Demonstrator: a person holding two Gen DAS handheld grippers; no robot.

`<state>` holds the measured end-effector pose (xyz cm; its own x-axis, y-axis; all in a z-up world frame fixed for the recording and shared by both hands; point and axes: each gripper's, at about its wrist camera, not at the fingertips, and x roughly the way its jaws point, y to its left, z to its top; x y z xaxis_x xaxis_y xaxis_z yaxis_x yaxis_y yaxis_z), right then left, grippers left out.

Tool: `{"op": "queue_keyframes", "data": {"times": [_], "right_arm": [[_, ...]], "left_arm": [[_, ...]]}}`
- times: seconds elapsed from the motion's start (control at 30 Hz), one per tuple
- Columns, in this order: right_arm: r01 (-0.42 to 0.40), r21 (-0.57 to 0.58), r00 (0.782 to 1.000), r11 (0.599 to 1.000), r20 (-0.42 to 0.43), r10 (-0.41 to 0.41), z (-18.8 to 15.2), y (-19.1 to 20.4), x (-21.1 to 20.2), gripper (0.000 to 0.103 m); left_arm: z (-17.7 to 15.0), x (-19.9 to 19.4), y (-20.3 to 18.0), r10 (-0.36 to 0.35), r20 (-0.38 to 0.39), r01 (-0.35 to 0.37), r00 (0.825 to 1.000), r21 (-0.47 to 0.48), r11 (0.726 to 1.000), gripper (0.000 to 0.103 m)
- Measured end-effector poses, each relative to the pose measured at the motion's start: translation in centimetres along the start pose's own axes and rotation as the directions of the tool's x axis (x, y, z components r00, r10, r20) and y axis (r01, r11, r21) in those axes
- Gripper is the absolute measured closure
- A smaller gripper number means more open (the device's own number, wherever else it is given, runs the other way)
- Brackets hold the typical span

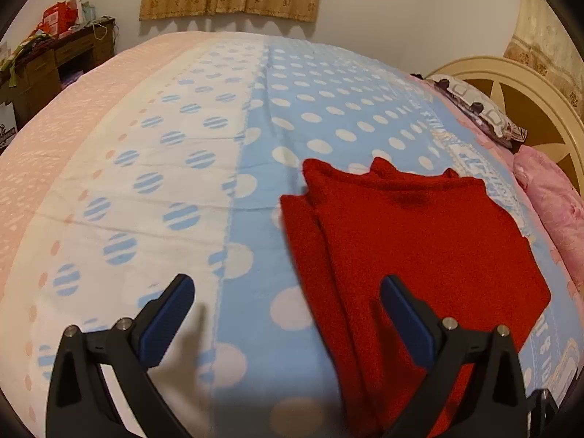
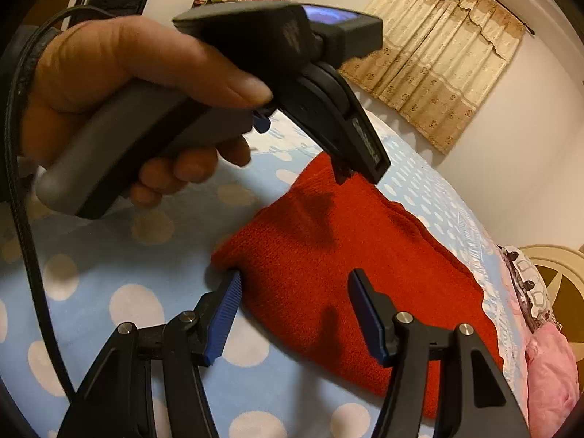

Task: Fold small clothes

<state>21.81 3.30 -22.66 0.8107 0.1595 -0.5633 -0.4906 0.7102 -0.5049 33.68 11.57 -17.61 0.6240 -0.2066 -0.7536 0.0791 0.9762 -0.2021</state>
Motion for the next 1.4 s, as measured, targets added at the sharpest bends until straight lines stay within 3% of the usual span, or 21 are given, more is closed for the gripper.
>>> {"op": "queue_keyframes", "data": {"times": [0.17, 0.3, 0.43, 0.53, 0.6, 0.63, 0.67, 0.7, 0.8, 1.4], "right_arm": [[0.008, 0.003, 1.000, 1.000, 0.002, -0.008, 0.3, 0.1, 0.4, 0.044], [0.000, -0.014, 1.000, 1.000, 0.008, 0.000, 0.5, 0.3, 0.5, 0.056], [0.001, -0.019, 1.000, 1.000, 0.013, -0.001, 0.8, 0.1, 0.7, 0.059], [-0.007, -0.008, 1.000, 1.000, 0.007, 0.007, 1.0, 0.0, 0.9, 0.070], [-0.019, 0.003, 1.000, 1.000, -0.001, 0.019, 0.9, 0.0, 1.0, 0.077], [-0.024, 0.009, 1.000, 1.000, -0.002, 0.024, 0.7, -0.2, 1.0, 0.078], [-0.030, 0.015, 1.000, 0.999, -0.001, 0.030, 0.6, -0.2, 0.8, 0.082], [-0.035, 0.021, 0.999, 0.999, -0.002, 0.035, 0.5, -0.3, 0.7, 0.084], [-0.048, 0.049, 0.999, 0.998, 0.004, 0.048, 0.4, -0.9, 0.3, 0.087], [-0.087, 0.276, 0.996, 0.957, 0.052, 0.075, -1.8, -7.3, -2.8, 0.091]], "left_arm": [[0.9, 2.0, -0.3, -0.002, -0.021, 0.002, 1.000, -0.019, 1.000, 0.003], [1.2, 3.4, 0.1, -0.033, -0.056, 0.029, 0.998, -0.062, 0.998, 0.012], [1.5, 3.5, 0.3, -0.031, -0.029, 0.028, 0.999, -0.075, 0.997, 0.021], [2.0, 3.8, 0.8, -0.046, -0.024, 0.043, 0.999, -0.103, 0.994, 0.032], [2.3, 4.1, 0.9, -0.071, -0.024, 0.068, 0.997, -0.113, 0.991, 0.048], [2.3, 4.2, 0.8, -0.074, -0.027, 0.071, 0.997, -0.110, 0.991, 0.049], [2.3, 4.2, 0.6, -0.073, -0.024, 0.070, 0.997, -0.101, 0.992, 0.057], [2.4, 4.2, 0.4, -0.088, -0.028, 0.085, 0.996, -0.092, 0.992, 0.079], [2.5, 4.0, 0.2, -0.117, -0.030, 0.113, 0.993, -0.092, 0.989, 0.089], [5.0, 2.4, -1.1, -0.213, -0.007, 0.209, 0.977, -0.165, 0.964, 0.092]]}}
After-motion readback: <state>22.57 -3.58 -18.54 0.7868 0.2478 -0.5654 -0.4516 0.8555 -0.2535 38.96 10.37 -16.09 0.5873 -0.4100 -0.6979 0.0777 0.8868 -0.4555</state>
